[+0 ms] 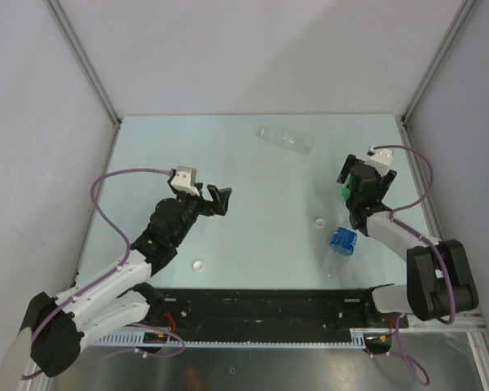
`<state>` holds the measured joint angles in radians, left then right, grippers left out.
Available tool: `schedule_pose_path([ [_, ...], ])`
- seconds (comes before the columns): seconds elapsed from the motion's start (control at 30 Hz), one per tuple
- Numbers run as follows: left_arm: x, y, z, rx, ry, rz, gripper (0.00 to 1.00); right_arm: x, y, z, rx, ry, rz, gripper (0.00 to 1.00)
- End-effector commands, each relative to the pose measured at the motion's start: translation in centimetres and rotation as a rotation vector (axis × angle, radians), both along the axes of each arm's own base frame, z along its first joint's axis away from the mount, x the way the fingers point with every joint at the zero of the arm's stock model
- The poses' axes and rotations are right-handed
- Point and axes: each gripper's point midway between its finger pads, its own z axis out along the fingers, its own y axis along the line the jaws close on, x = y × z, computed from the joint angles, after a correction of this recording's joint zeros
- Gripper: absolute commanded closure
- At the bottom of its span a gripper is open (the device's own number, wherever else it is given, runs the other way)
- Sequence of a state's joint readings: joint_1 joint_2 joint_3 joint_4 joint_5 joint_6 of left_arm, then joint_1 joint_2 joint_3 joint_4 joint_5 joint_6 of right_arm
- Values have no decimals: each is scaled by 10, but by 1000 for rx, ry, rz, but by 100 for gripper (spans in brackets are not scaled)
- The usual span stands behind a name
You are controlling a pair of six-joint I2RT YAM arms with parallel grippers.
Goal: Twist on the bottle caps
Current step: Place the plastic bottle at the center of the board.
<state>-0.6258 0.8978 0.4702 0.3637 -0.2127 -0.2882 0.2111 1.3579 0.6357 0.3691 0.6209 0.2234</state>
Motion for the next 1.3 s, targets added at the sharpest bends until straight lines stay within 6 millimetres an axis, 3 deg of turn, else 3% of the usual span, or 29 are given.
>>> schedule_pose_path([
  [0.0, 4, 9, 7, -38, -8, 57, 0, -5, -4, 39, 35, -108, -19, 2],
  [0.23, 3, 9, 5, -37, -2, 54, 1, -20, -5, 75, 74, -190, 3, 1],
  [0.47, 2, 10, 2, -34, 9, 59, 1, -55, 5, 86, 229, -185, 56, 1],
  [0.7, 1, 9, -1, -26, 14, 47, 0, -115, -2, 53, 312, -11, -7, 1],
  [0.83, 0, 7, -6, -23, 25, 34, 0, -134, 8, 28, 350, 115, 26, 1],
  [0.97, -1, 3, -10, -12, 36, 12, 1, -135, 11, 7, 342, 213, 30, 1],
  [1.07, -2, -1, -12, -4, 39, -13, 1, -129, 21, 3, 339, 235, 93, 1],
  [1.27, -7, -8, -22, 5, 63, -59, 1, -115, 79, 5, 246, 255, 441, 1],
])
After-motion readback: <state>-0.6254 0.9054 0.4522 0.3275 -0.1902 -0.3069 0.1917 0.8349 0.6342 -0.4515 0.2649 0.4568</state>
